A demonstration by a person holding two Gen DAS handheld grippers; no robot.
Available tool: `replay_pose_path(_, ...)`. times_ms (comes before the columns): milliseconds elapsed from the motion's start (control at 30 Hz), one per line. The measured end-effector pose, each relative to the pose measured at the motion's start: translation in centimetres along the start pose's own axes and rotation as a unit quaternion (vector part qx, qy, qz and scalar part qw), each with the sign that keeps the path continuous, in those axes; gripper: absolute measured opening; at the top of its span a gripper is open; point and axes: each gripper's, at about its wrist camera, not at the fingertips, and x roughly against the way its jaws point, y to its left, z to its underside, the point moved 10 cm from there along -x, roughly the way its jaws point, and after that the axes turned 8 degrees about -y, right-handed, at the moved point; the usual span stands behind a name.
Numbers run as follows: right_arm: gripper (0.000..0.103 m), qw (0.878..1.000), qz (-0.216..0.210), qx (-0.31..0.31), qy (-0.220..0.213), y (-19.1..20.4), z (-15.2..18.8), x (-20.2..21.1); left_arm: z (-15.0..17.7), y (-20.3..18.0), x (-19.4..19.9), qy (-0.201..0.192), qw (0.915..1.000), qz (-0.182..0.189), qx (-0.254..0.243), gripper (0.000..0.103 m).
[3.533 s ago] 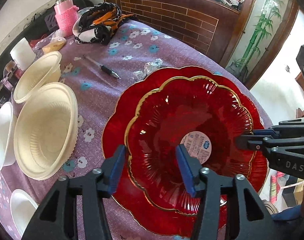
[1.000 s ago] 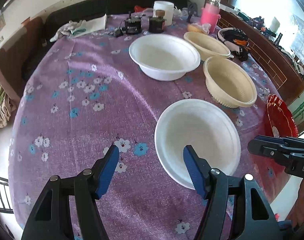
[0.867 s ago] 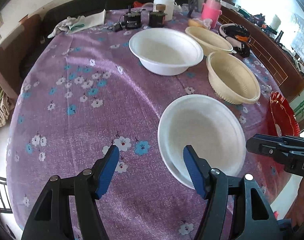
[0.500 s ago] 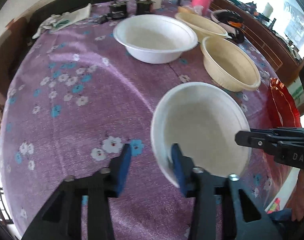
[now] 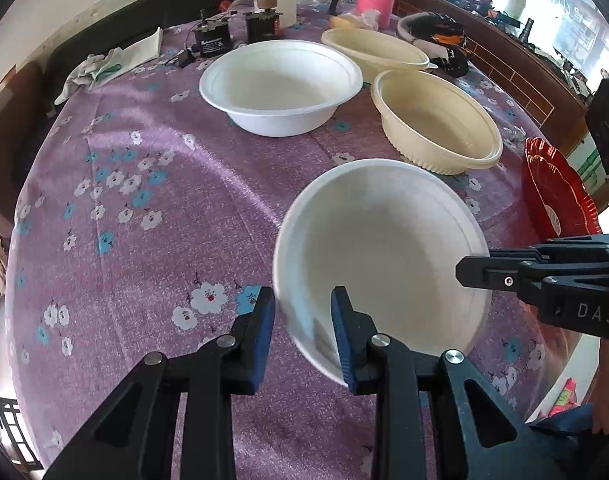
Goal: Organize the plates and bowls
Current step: 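Close both grippers on the rim of the white bowl, then lift the white bowl with both grippers and carry it toward the red plates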
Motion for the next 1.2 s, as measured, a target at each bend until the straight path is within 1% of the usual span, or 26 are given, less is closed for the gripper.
replay_pose_path(67,0.015,1.000,0.000,-0.001,-0.001,0.0,0.1,0.1,0.0,0.4,0.2,-0.002,1.0000,-0.003,0.009,0.028)
replay_pose_path(167,0.015,1.000,-0.001,-0.001,-0.001,0.1,0.2,0.2,0.1,1.1,0.6,-0.003,0.9988,0.014,0.046,0.029)
replay_pose_path(300,0.015,1.000,0.002,0.000,-0.003,0.1,0.2,0.2,0.6,1.7,0.3,0.009,0.9962,0.027,0.083,0.038)
replay_pose_path(333,0.015,1.000,0.002,0.000,-0.004,0.1,0.3,0.3,0.7,1.7,0.3,0.009,0.9960,0.028,0.085,0.039)
replay_pose_path(467,0.015,1.000,0.002,-0.001,-0.009,0.1,0.2,0.6,0.5,1.0,0.3,0.006,0.9977,0.023,0.064,0.037)
replay_pose_path(533,0.015,1.000,0.001,-0.002,-0.012,0.1,0.1,0.7,0.3,0.5,0.5,-0.001,0.9990,0.014,0.043,0.026)
replay_pose_path(600,0.015,1.000,-0.002,-0.002,-0.012,0.2,0.1,0.7,0.1,0.0,0.7,-0.005,0.9997,0.009,0.022,0.023)
replay_pose_path(667,0.015,1.000,-0.003,-0.001,-0.011,0.1,0.3,0.7,0.1,-0.3,0.7,-0.008,0.9999,0.004,0.008,0.023)
replay_pose_path(733,0.016,1.000,-0.001,-0.002,-0.008,0.0,0.5,0.6,0.2,-0.6,0.7,-0.008,1.0000,-0.001,-0.004,0.019)
replay_pose_path(800,0.017,1.000,-0.004,-0.005,-0.002,-0.1,0.8,0.3,0.2,-0.6,0.7,-0.008,0.9999,-0.003,-0.008,0.019)
replay_pose_path(900,0.017,1.000,-0.004,0.000,-0.006,0.0,0.8,0.2,0.1,-0.7,0.8,-0.012,0.9998,-0.008,-0.016,0.018)
replay_pose_path(1067,0.016,1.000,-0.003,0.014,-0.021,0.4,0.4,1.1,-0.6,-0.9,1.8,-0.030,0.9990,-0.019,-0.028,0.018)
replay_pose_path(1200,0.016,0.999,0.001,0.020,-0.030,0.4,0.3,1.9,-0.8,-1.4,2.3,-0.037,0.9985,-0.022,-0.035,0.018)
